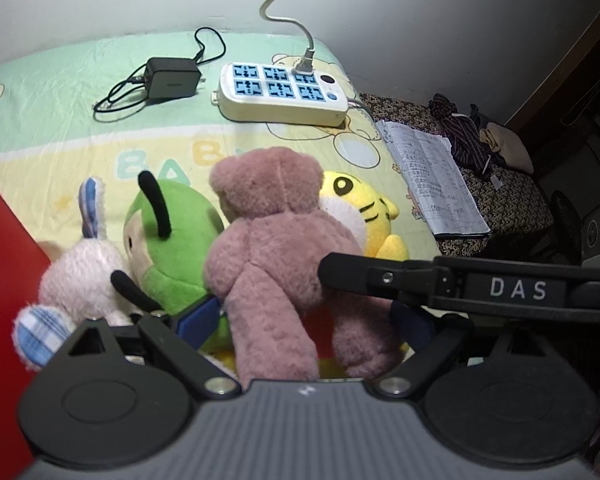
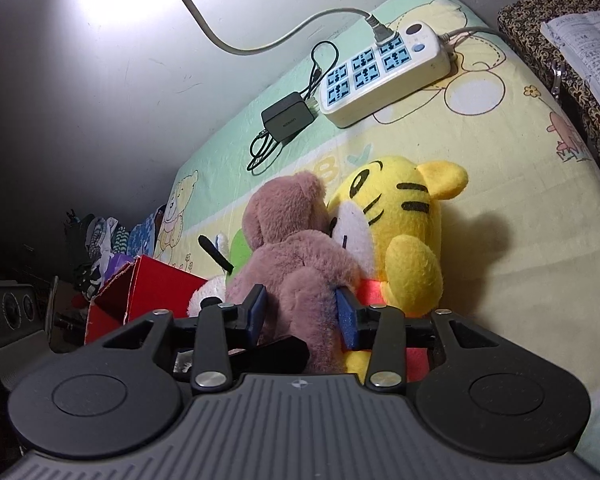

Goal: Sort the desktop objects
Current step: 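Close the right gripper on the pink-brown teddy bear among the plush toys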

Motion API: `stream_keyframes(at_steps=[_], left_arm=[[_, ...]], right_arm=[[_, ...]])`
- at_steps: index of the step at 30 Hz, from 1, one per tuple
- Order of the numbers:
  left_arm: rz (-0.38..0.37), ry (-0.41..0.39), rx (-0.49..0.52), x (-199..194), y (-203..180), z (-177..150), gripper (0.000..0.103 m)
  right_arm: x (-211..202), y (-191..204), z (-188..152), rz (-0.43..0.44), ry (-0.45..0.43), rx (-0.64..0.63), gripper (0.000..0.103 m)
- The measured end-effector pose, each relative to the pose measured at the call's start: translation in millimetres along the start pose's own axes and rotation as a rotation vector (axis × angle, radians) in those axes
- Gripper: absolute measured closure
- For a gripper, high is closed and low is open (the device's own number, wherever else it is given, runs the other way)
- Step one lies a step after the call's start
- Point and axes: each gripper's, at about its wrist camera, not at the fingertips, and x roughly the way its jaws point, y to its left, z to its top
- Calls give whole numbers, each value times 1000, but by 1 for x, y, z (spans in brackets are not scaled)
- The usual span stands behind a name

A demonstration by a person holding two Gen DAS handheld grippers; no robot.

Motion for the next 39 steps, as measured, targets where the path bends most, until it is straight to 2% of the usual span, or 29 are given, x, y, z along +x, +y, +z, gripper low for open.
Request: stream_keyframes(at_steps=[5,16,26,34,35,36,39], left_arm=[[-8,-13,22,-3,-3,-1,19],[-38,-100,81,-39,-20,-11,23],[-53,-223,107,-97,-18,-31,23],[-60,-304,92,-138,3,-49,23],[-61,-309,98,-140,6,-51,22],[-61,-305,103,-141,9,-52,16],[-59,-293,83,-135,21,-60,14]], right_arm=[[-10,-4,-4,11,-18,14,76],[-42,13,-14,22,-110,-61,77],[-65,52,-35,72,-234,-192,77],[-64,79,-52,158,-285,-245,77],[-62,84,-53,153,-286,-256,77],[-59,88,-53,149,-282,-262,77],[-46,87,-56,152,-245,-222,79]])
